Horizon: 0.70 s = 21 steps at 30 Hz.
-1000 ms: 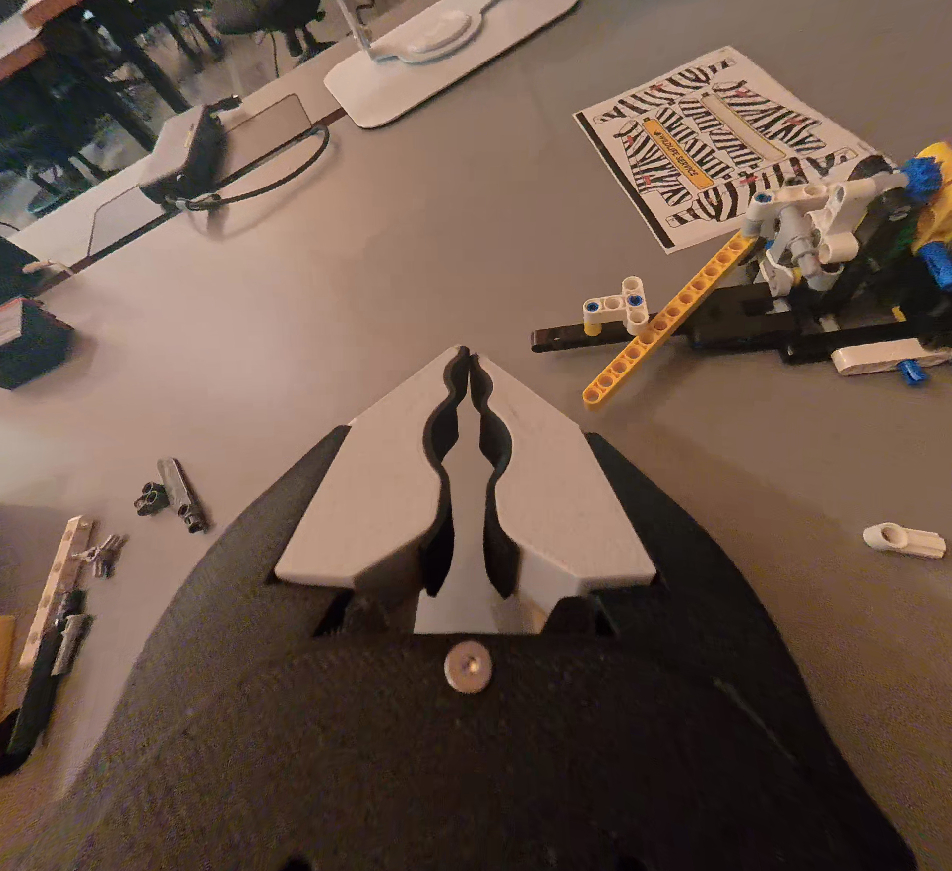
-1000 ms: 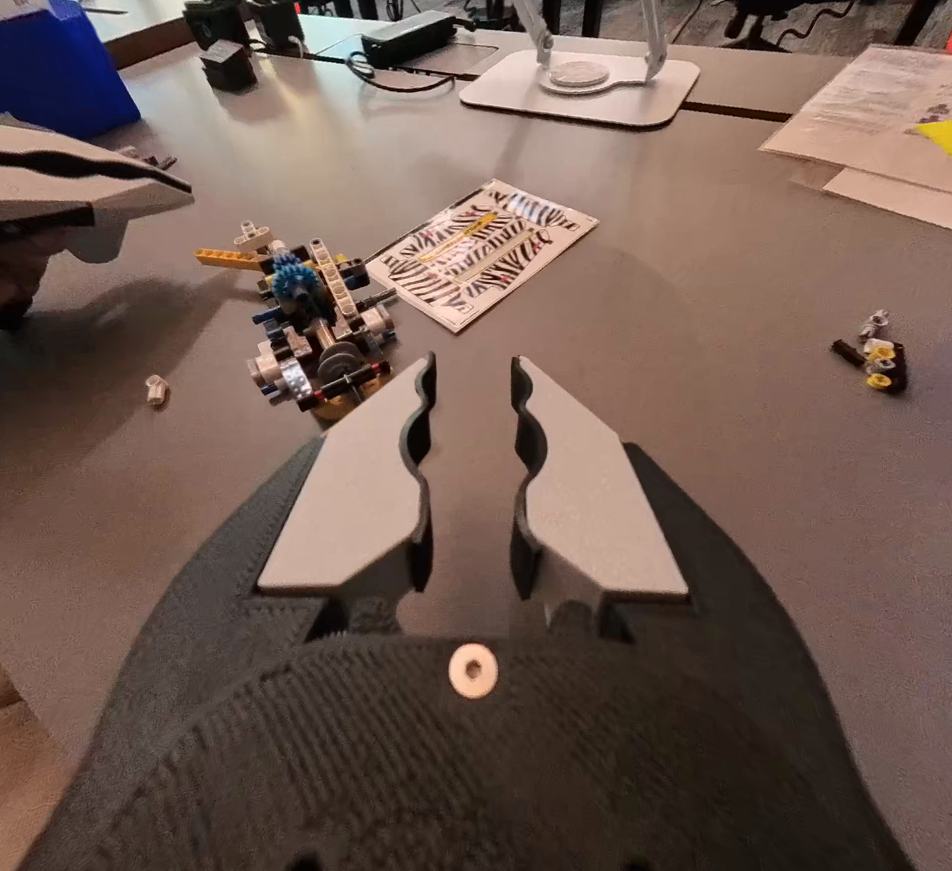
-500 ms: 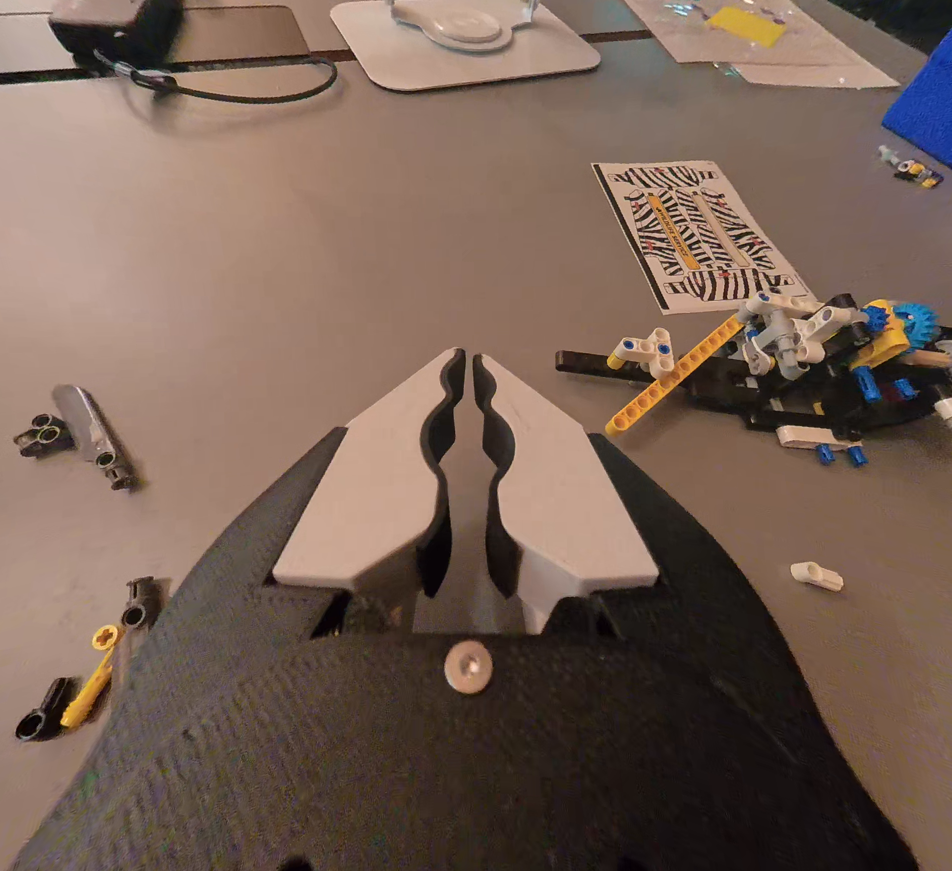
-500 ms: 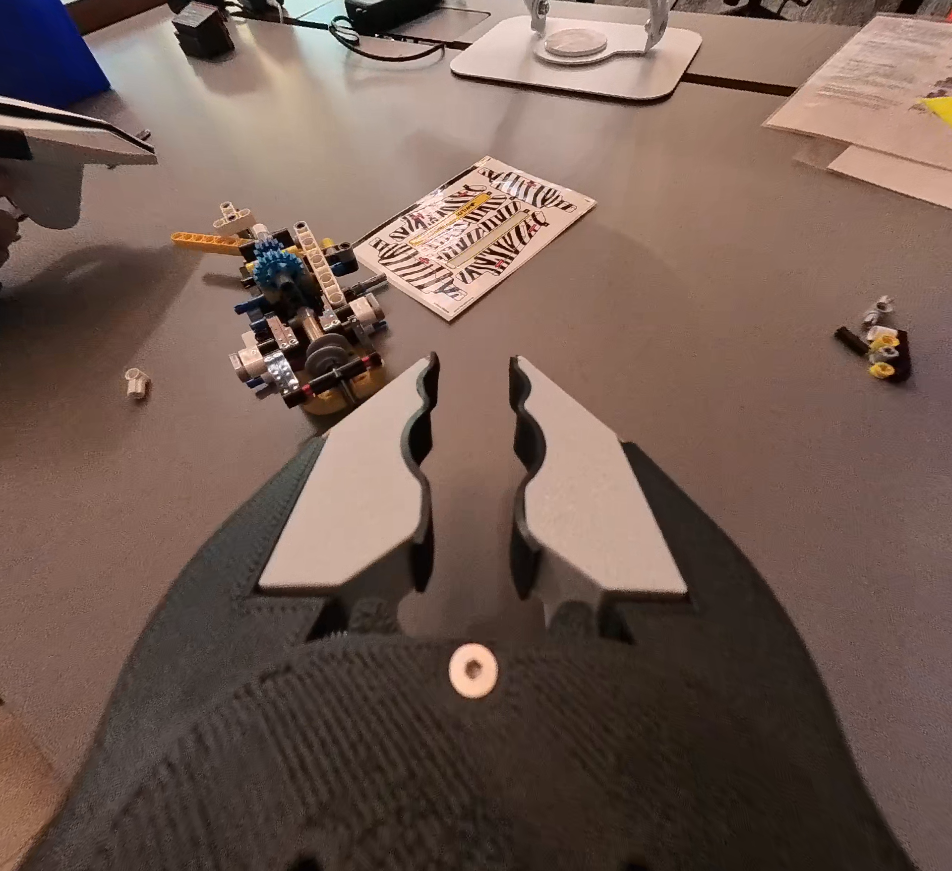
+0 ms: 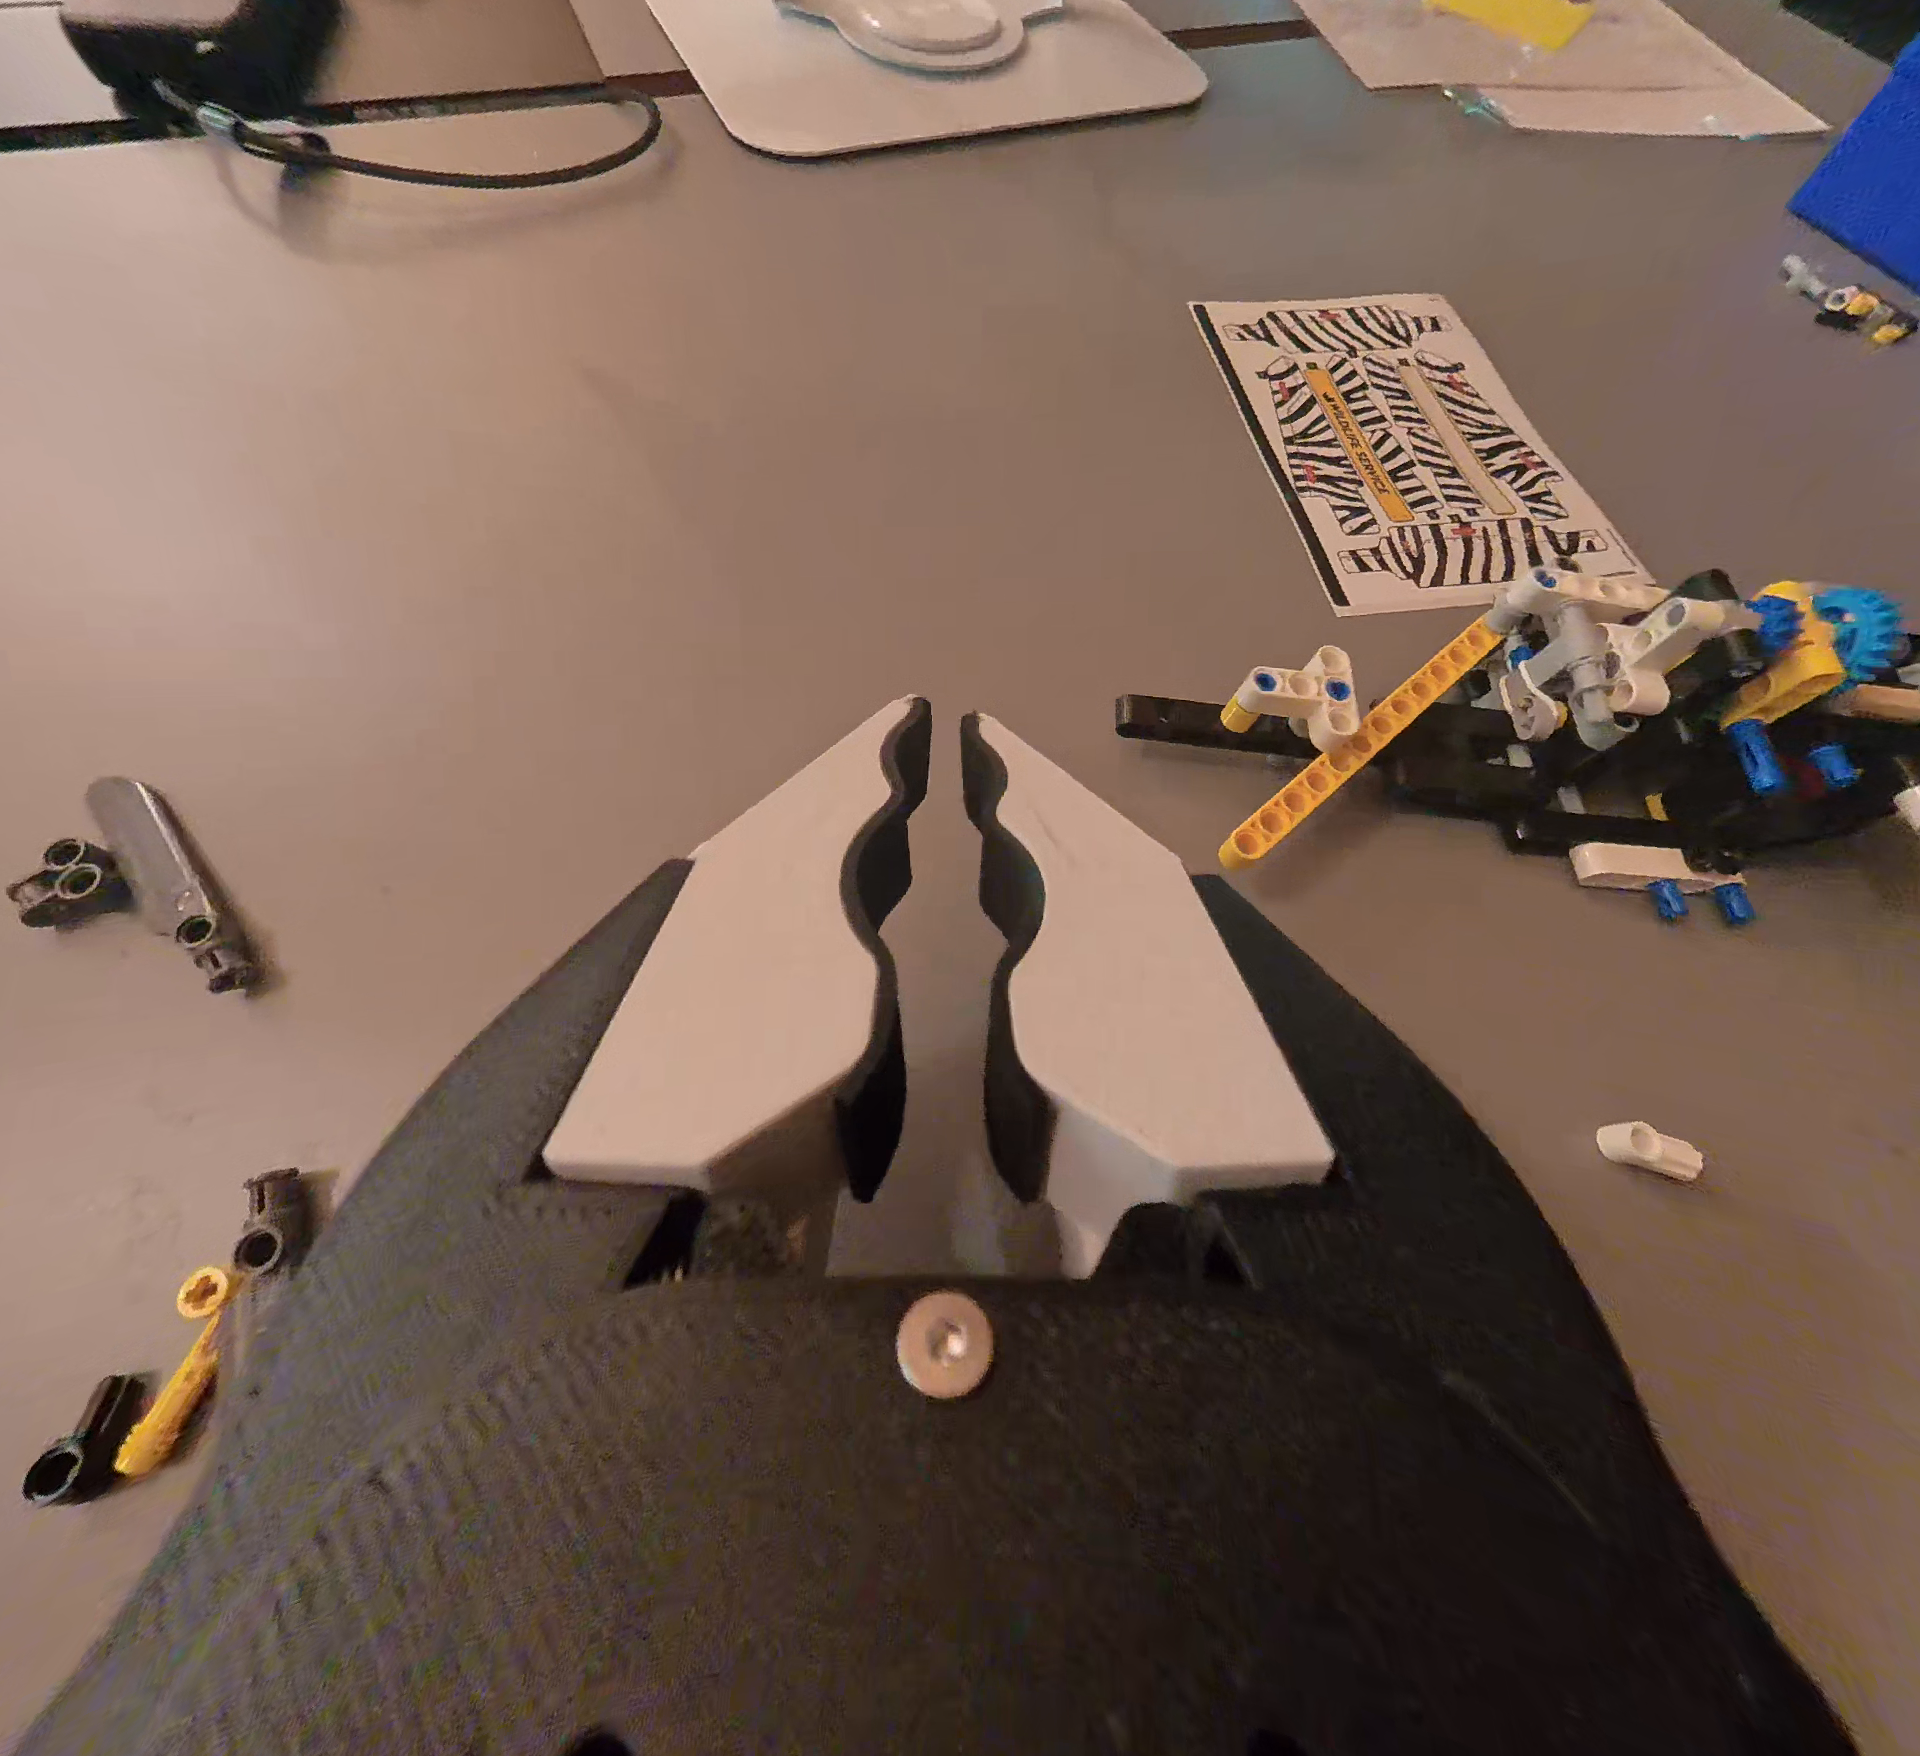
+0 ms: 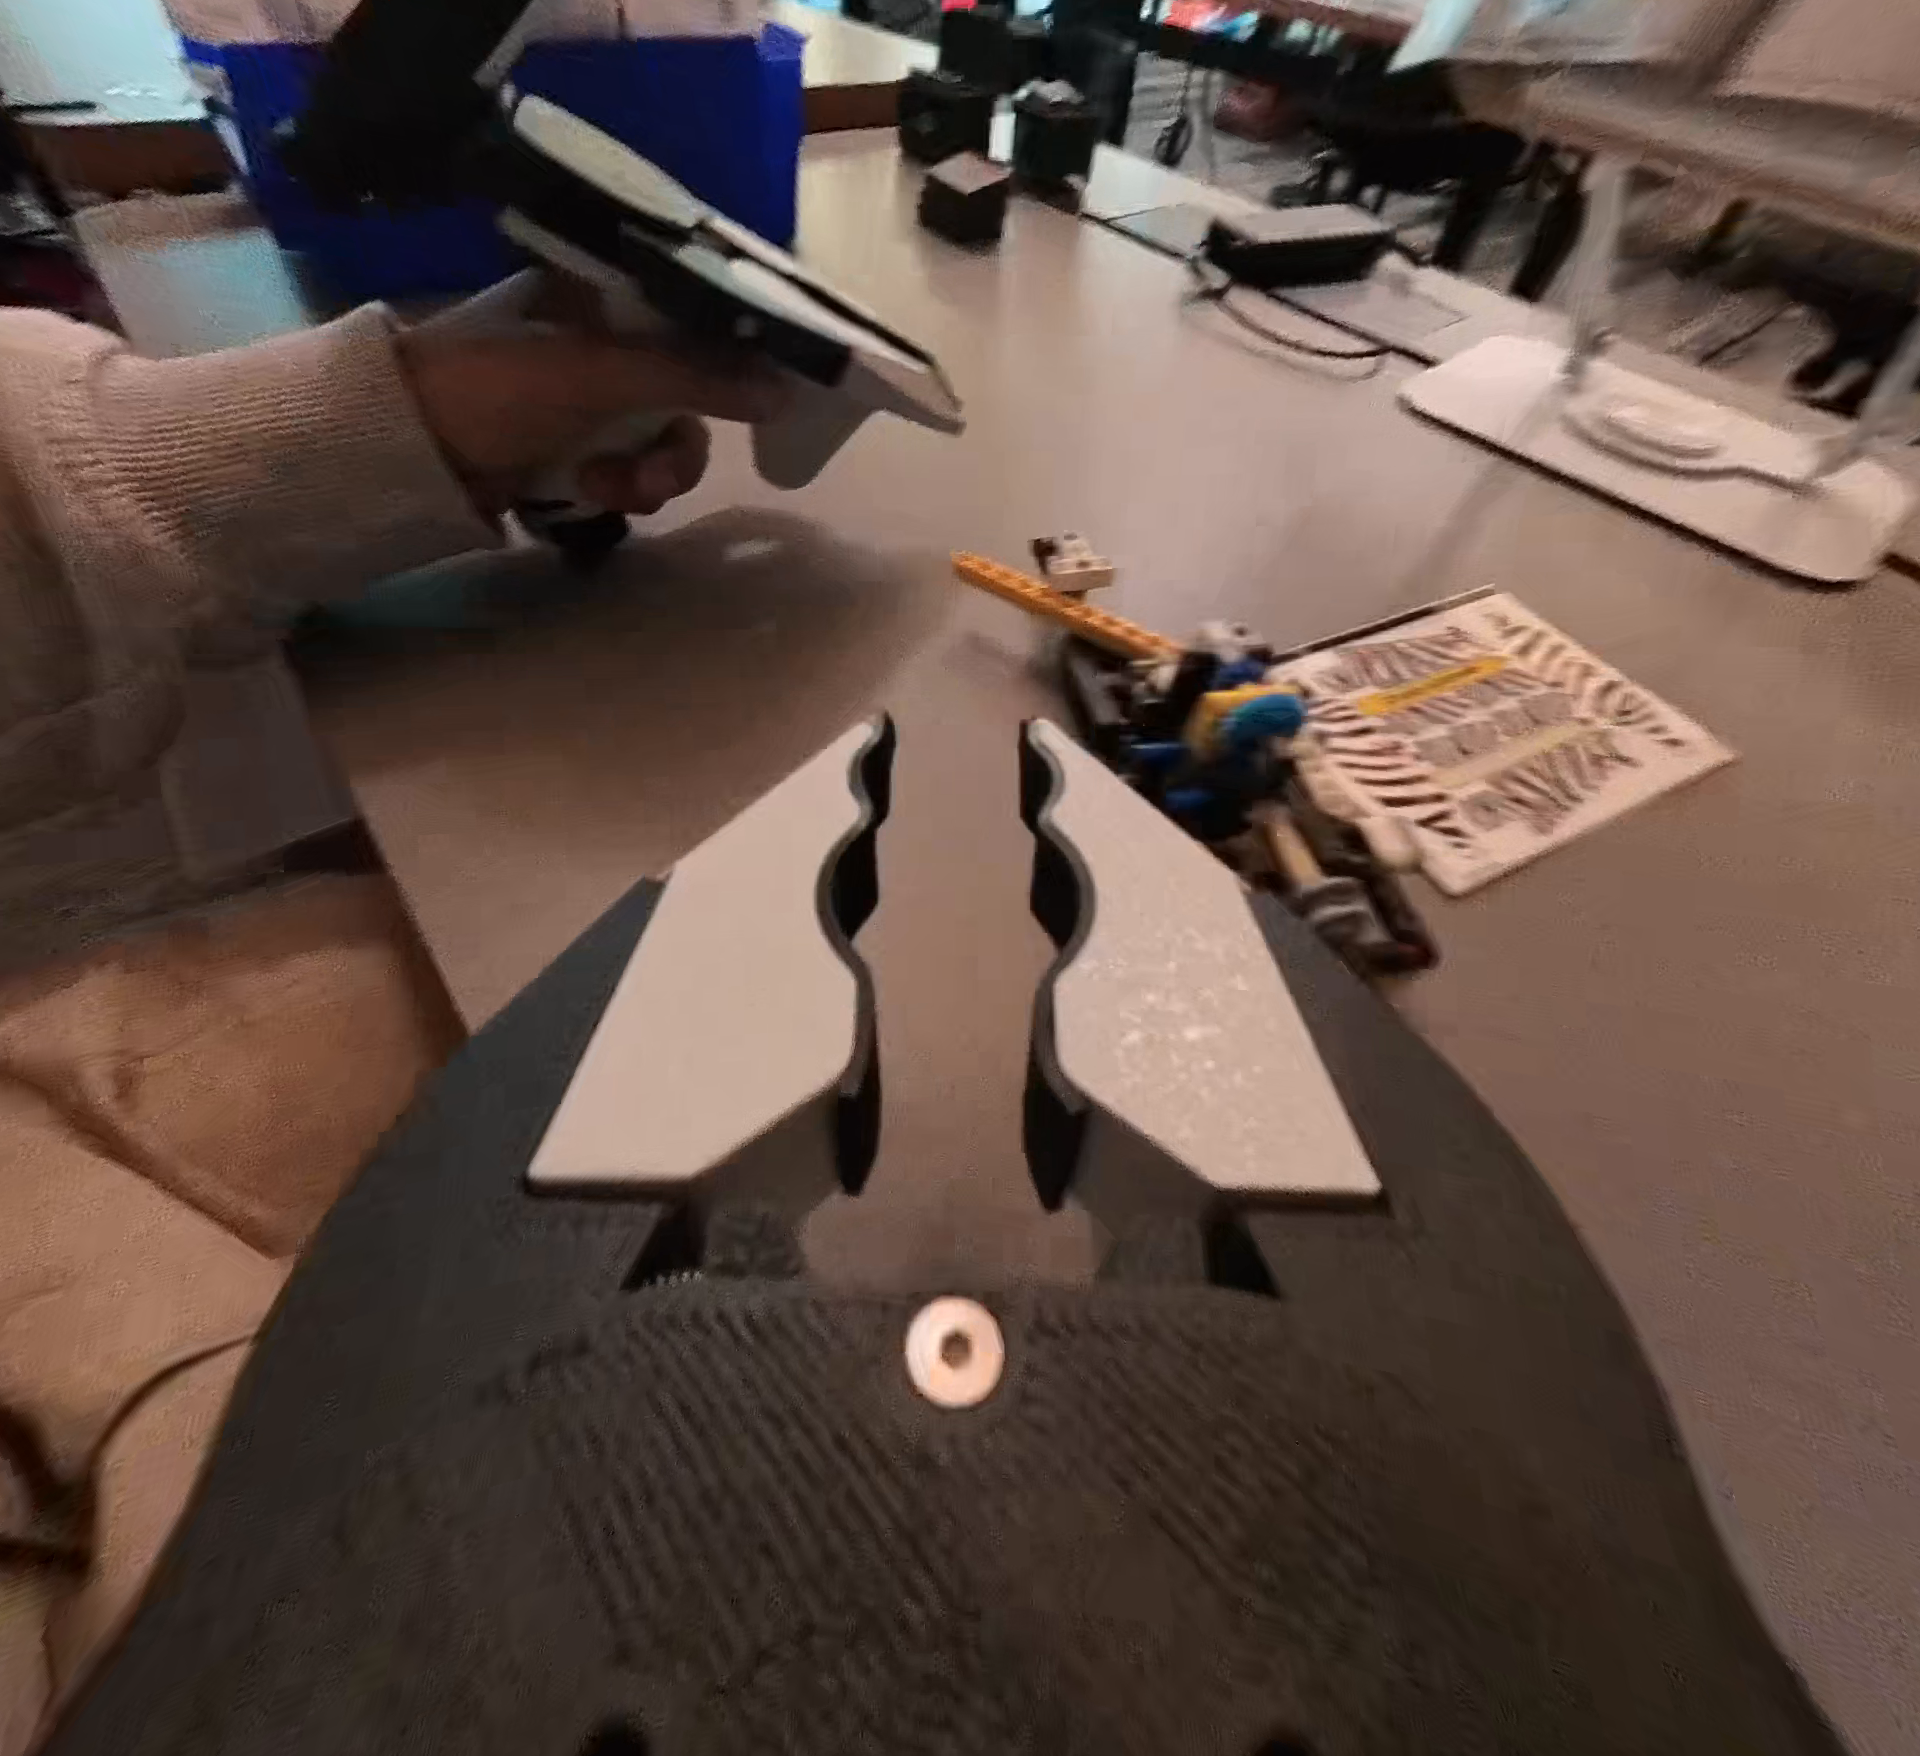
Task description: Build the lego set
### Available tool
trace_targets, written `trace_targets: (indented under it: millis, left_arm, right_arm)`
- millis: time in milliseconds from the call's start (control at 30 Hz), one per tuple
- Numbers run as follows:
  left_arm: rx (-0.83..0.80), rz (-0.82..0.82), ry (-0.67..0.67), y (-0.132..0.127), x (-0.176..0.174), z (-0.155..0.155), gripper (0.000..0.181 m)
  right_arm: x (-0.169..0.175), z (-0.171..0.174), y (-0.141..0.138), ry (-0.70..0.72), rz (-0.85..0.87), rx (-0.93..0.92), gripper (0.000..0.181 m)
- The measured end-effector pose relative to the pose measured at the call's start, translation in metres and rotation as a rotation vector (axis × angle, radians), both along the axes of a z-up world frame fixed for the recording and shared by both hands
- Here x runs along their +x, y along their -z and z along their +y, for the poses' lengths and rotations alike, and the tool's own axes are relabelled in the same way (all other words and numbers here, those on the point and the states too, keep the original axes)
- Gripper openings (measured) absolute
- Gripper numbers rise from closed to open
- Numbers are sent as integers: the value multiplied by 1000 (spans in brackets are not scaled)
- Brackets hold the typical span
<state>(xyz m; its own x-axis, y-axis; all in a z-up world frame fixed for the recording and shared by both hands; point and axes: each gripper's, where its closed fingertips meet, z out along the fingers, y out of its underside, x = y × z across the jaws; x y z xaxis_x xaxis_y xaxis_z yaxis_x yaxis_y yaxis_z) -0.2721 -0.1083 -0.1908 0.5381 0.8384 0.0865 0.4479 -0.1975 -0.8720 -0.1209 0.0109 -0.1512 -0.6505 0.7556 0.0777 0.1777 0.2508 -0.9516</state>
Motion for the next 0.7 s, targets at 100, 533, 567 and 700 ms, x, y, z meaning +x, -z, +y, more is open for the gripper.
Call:
trace_targets:
  millis: [100,533,567,700]
  left_arm:
    - [38,-15,-7,-1,-1,-2,6]
    - [-69,3,22,5,2,5,11]
    - [-62,-1,20,5,1,5,11]
    - [-40,-21,15,6,0,3,11]
  right_arm:
    - [10,-38,34,-69,-107,86,25]
    - [-8,-30,61,-12,-400,10,34]
    - [-8,-29,61,-11,-408,-5,34]
    - [-13,-24,67,37,-427,22,33]
